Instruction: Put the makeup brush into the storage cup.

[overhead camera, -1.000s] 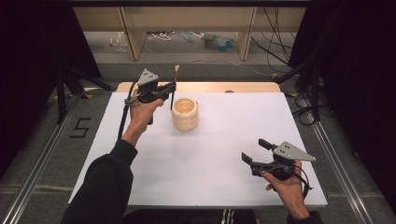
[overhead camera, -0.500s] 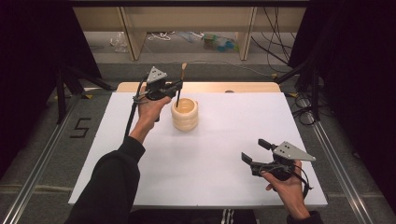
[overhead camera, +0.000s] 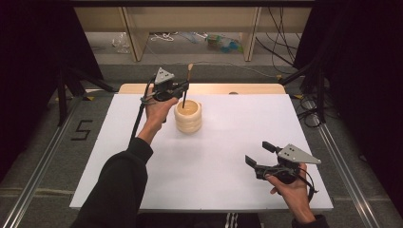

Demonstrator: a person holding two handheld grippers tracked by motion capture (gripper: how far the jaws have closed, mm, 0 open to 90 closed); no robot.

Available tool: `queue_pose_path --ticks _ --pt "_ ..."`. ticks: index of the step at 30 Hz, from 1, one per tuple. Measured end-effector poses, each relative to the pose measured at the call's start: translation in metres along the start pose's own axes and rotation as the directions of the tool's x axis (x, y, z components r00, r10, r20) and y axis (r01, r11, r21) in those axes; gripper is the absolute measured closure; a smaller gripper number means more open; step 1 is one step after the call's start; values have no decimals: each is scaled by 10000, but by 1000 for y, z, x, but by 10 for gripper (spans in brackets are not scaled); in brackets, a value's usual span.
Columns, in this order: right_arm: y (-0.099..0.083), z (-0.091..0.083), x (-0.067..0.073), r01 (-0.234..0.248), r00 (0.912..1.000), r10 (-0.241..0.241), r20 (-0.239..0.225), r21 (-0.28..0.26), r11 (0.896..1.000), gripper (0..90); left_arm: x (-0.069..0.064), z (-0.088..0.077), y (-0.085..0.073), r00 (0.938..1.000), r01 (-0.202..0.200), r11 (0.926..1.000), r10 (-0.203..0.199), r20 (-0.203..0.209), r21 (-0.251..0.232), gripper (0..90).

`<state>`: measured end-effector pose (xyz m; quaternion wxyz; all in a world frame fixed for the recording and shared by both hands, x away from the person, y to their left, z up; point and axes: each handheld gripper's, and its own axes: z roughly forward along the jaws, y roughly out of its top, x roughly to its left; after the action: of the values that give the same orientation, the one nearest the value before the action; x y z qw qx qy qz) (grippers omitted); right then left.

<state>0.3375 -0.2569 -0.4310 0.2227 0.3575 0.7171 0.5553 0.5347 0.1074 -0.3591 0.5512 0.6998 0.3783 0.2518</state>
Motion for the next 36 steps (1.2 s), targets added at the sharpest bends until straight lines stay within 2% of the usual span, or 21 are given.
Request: queue_pose_path --ticks 6,21,36 --pt "0 0 0 -3 10000 3 -12 -9 10000 168 -3 6 1 10000 -33 10000 33 2 -85 835" --pt "0 0 0 30 10000 -30 -27 3 10000 168 -4 15 -5 9999 -44 10000 45 -136 67 835" --pt "0 1 1 -43 10000 42 -73 -73 10000 169 -3 23 -18 9996 109 9997 -103 -275 197 835"
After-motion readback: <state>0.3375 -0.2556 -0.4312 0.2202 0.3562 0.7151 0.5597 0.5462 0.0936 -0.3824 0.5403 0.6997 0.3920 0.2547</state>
